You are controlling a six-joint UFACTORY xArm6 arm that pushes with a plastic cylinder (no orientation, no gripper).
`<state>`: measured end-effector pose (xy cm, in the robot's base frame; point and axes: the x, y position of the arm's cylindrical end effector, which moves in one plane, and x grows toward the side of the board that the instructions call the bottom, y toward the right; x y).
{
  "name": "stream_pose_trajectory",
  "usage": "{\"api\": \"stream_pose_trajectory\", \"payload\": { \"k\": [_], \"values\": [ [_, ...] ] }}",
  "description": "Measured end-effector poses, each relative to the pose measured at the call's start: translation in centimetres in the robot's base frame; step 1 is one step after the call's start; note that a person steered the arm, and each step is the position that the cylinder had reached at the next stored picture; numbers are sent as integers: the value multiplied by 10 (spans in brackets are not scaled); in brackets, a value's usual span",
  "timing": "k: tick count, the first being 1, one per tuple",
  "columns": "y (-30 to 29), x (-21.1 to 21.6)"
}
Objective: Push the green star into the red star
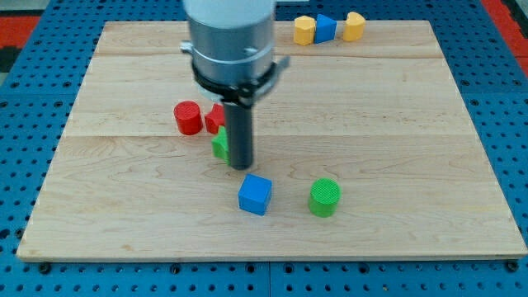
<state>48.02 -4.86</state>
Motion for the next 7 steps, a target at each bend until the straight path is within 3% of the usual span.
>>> {"api": "stream_pose_trajectory", "payload": {
  "k": [1, 4, 5, 6, 7],
  "values": [
    [-57, -10],
    [-61, -90],
    [-114, -97],
    [-37, -98],
    [4, -139]
  ]
}}
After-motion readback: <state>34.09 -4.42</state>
